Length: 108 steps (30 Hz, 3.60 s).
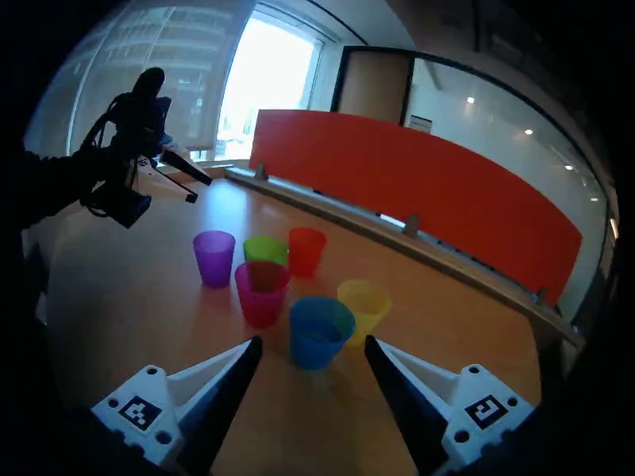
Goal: Pour water
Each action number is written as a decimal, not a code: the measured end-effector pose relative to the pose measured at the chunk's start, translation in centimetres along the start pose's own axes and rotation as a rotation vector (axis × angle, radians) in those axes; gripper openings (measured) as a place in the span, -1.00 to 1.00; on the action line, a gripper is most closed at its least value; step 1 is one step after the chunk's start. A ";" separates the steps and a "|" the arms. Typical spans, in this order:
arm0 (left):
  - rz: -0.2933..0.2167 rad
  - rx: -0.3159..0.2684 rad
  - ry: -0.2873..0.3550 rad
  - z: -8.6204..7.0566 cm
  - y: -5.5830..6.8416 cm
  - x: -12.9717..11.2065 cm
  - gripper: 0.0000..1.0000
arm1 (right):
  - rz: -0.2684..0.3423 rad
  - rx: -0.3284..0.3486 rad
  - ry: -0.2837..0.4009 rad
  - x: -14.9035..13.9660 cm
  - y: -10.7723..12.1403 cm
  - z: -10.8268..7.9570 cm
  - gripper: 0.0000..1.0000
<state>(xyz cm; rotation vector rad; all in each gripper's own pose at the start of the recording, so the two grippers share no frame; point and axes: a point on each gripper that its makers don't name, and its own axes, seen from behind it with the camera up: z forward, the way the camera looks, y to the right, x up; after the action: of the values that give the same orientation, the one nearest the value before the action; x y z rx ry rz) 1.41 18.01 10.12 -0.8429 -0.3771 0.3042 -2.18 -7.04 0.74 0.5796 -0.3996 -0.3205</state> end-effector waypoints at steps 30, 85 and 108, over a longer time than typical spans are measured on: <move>0.147 -0.286 -0.186 8.2 4.4 0.7 0.79 | -0.007 0.040 -0.047 -1.6 0.4 3.0 1.00; 0.241 -0.346 -0.365 14.6 5.9 -1.9 0.80 | -0.001 0.051 -0.076 -3.6 1.5 5.6 1.00; 0.206 -0.354 -0.345 15.5 6.3 -1.9 0.74 | -0.004 0.049 -0.082 -4.1 1.6 6.1 1.00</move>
<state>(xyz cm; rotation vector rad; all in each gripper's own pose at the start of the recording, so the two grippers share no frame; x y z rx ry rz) -7.79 31.47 14.23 -1.1837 -0.6808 0.5899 -8.24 -7.00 5.22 0.6161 -0.4866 -0.3395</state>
